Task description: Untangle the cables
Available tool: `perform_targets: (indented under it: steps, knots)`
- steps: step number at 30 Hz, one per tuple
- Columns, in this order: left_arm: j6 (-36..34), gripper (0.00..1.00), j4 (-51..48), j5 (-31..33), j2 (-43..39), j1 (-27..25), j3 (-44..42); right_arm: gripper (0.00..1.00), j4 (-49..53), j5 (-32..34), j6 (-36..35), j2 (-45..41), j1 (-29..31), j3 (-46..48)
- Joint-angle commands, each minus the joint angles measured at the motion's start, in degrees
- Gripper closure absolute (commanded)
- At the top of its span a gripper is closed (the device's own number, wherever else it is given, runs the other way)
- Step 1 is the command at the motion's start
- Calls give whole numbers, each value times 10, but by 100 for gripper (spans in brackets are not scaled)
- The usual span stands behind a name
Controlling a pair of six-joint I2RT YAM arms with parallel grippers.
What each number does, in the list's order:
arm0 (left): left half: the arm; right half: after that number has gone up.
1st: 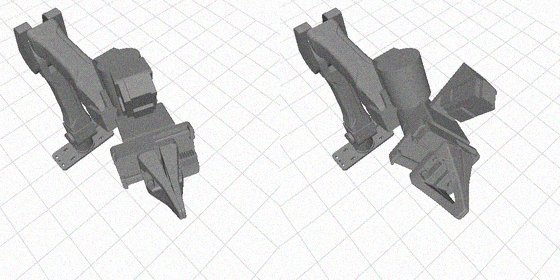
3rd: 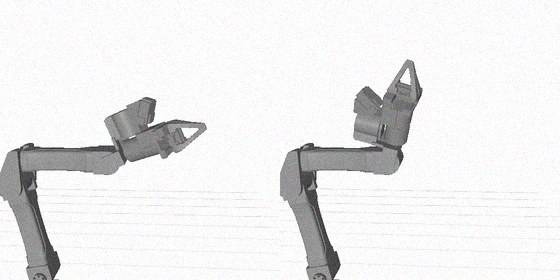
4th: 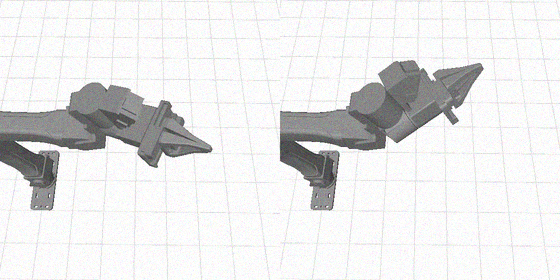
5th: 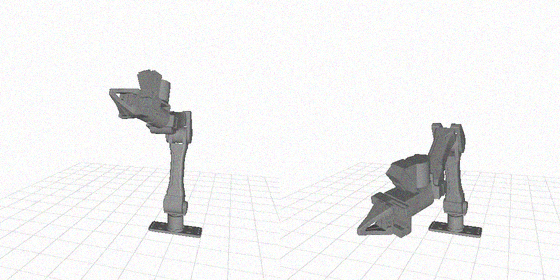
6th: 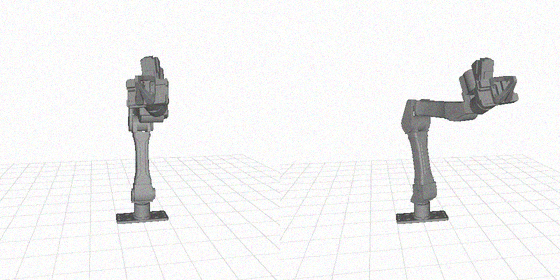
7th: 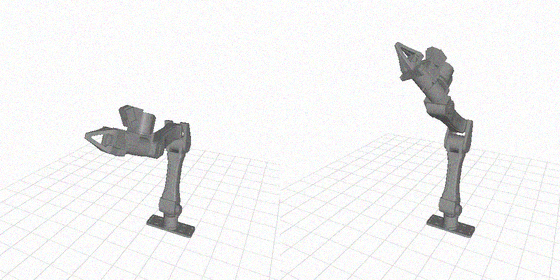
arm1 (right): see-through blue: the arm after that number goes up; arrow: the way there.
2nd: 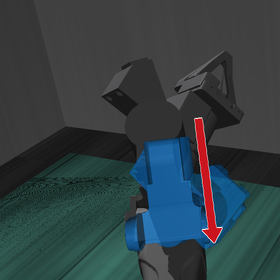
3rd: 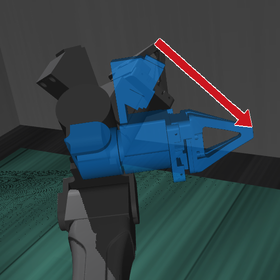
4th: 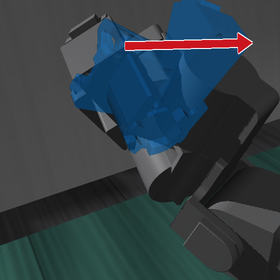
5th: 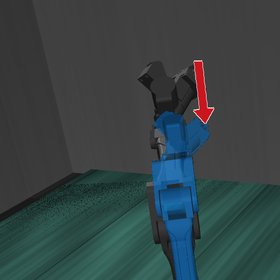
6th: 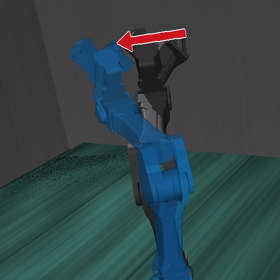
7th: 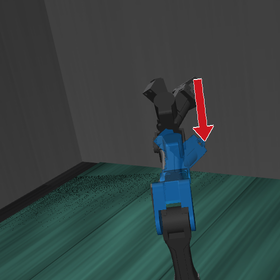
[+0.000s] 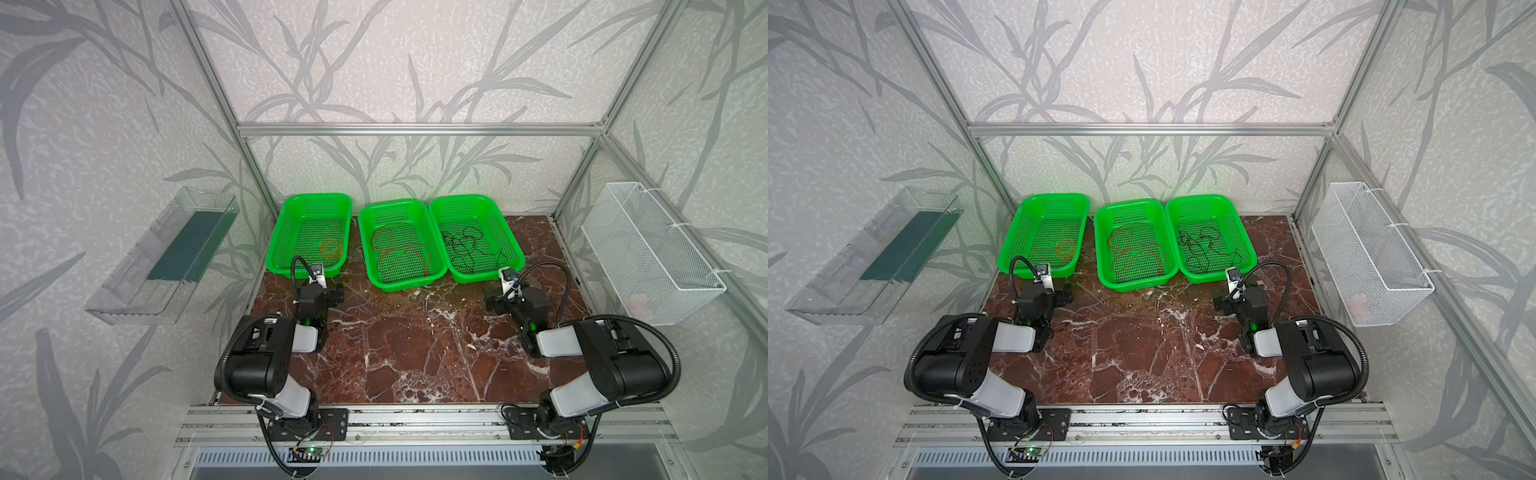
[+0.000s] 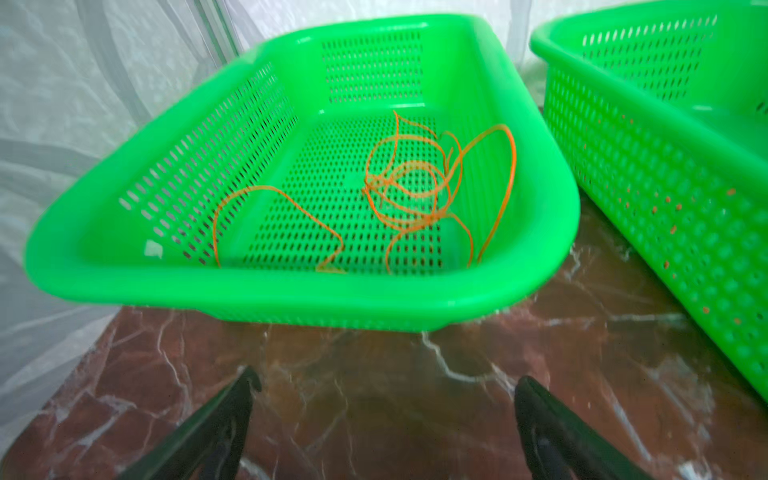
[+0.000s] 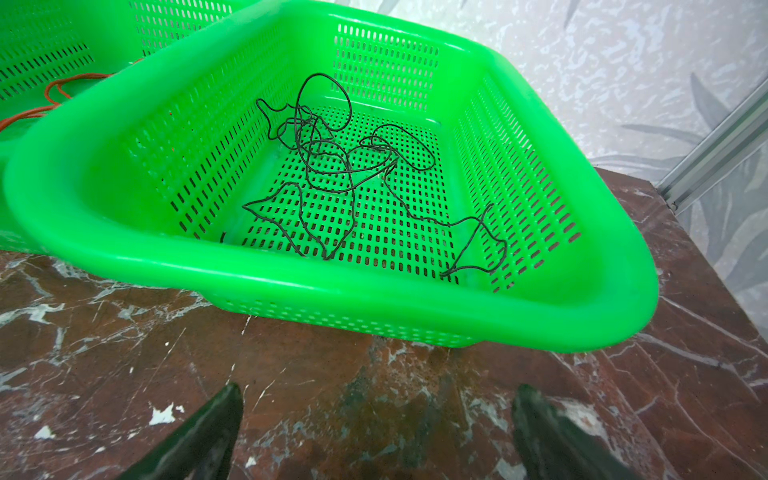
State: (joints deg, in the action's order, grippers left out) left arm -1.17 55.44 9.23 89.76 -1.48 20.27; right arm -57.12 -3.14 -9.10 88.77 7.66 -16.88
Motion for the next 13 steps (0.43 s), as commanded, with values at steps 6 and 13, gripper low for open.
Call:
perform_targets:
  steps: [6, 13]
  knots:
    - [17, 1, -7, 4, 4, 9, 13, 1, -5, -4, -6, -10, 1, -9]
    - [22, 1, -16, -10, 2, 15, 17, 1, -4, -2, -5, -10, 2, -10]
